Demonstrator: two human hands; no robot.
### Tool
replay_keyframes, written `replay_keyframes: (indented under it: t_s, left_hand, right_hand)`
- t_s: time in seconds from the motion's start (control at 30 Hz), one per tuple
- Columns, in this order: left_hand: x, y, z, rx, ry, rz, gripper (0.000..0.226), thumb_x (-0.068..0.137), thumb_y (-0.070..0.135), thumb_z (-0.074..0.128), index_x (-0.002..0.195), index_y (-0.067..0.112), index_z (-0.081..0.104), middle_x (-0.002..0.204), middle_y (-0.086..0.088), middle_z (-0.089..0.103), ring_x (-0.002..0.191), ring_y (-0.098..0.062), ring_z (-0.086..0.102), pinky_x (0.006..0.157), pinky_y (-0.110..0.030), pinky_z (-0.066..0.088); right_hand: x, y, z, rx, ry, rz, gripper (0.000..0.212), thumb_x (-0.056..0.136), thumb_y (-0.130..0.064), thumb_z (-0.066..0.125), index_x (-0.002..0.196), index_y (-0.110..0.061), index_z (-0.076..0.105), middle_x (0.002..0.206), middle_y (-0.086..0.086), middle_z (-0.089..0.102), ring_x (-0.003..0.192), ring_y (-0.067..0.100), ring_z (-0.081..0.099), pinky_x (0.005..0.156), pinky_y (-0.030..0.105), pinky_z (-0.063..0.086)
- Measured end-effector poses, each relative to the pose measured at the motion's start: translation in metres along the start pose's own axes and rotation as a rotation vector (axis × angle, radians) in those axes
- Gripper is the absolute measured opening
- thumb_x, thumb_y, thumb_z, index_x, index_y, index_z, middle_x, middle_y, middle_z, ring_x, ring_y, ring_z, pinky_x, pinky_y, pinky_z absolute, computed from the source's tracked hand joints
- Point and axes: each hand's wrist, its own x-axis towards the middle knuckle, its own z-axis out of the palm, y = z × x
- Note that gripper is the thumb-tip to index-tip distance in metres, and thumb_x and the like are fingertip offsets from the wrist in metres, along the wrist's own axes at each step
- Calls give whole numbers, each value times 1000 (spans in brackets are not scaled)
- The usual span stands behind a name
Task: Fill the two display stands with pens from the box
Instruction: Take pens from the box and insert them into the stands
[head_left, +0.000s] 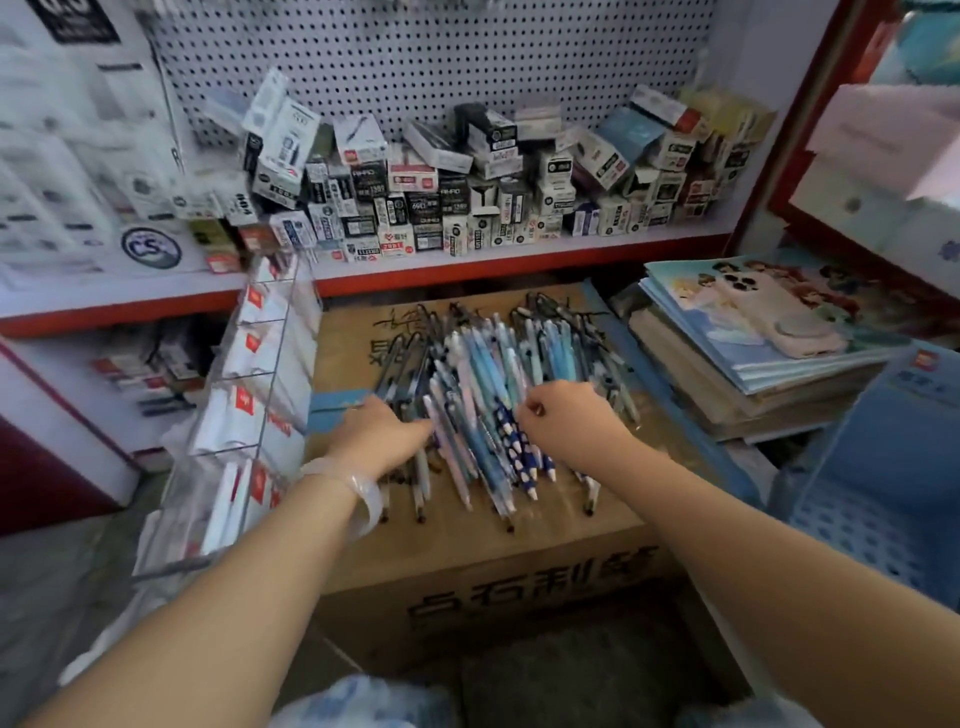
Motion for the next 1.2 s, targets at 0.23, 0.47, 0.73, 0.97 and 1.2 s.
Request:
replay_keyframes:
  t_s: [0.23,0.47,0.73,0.97,1.2]
  left_hand:
    - [19,13,5,108,-120,-7,42,84,50,59,96,11,52,89,-4,55,75,-17,54,61,-26,43]
    - [32,15,14,204,-69,2,36,84,43,60,91,8,64,76,-7,59,55,-14,52,41,-24,32]
    - [38,6,14,205,27,-26,9,88,14,54,80,11,55,69,-5,49,55,-18,47,43,-25,33]
    - [36,3,4,-45,-76,-137,15,92,17,51,87,4,49,67,-9,48,54,-18,46,49,-26,40]
    - [7,-10,-5,-336,-136,-187,17,94,9,49,79,4,43,60,-11,43,45,-20,41,36,-23,39]
  right_hand:
    - [13,7,4,7,-17,-18,31,99,-23,40,84,-3,58,75,13,61,59,21,51,53,28,44]
    - [12,23,7,-4,-17,17,30,98,-22,41,76,-9,56,62,2,53,53,15,49,46,23,39]
    - [4,34,1,25,15,27,29,98,-24,42,89,-7,64,82,11,69,72,26,66,67,36,58]
    - [-5,40,-9,34,67,34,33,99,-24,42,83,-3,62,81,15,68,72,29,65,64,34,54]
    - [-19,39,-13,66,61,44,30,98,-23,42,87,-4,63,83,16,69,72,29,66,69,38,56]
